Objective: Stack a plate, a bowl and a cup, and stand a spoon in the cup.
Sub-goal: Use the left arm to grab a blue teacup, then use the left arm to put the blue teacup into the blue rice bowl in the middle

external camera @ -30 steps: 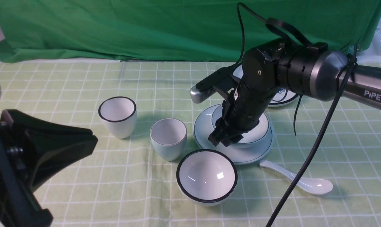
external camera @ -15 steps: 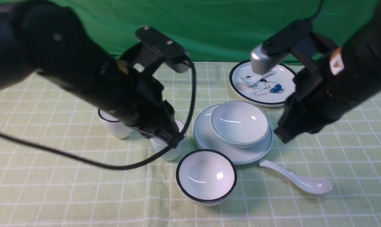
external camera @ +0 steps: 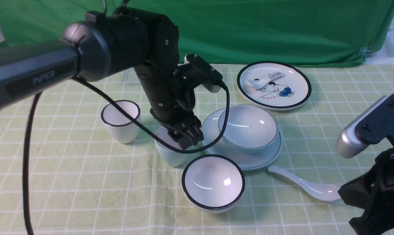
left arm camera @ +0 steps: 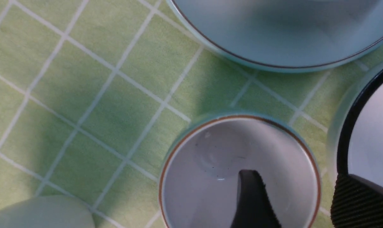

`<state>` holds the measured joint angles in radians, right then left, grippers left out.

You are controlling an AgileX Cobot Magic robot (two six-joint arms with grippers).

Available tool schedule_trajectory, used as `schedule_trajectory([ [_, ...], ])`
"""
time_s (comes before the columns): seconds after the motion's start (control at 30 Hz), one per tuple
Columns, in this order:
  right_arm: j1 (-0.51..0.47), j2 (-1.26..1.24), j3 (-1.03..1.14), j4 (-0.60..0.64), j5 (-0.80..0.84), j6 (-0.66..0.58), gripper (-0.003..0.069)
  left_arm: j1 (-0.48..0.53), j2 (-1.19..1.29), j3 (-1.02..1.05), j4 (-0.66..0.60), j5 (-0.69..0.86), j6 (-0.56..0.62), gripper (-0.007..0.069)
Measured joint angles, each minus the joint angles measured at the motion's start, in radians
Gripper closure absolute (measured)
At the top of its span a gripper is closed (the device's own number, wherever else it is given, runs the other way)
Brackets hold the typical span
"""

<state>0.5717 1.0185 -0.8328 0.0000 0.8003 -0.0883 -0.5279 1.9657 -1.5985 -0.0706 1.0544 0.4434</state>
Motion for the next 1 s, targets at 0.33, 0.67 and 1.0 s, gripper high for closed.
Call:
schedule_trajectory([
  [0.33, 0.000, -0.001, 0.008, 0.000, -0.008, 0.015, 0.0605, -0.001, 0.057, 0.000, -0.010, 0.012, 0.005, 0.0508],
  [0.67, 0.000, -0.001, 0.008, 0.000, 0.000, 0.017, 0.0594, -0.036, 0.045, -0.255, -0.005, 0.146, 0.011, 0.0582],
  [1.0, 0.000, -0.002, 0.009, -0.049, 0.077, 0.020, 0.0585, -0.156, 0.295, -0.601, -0.053, 0.159, 0.007, 0.0582],
])
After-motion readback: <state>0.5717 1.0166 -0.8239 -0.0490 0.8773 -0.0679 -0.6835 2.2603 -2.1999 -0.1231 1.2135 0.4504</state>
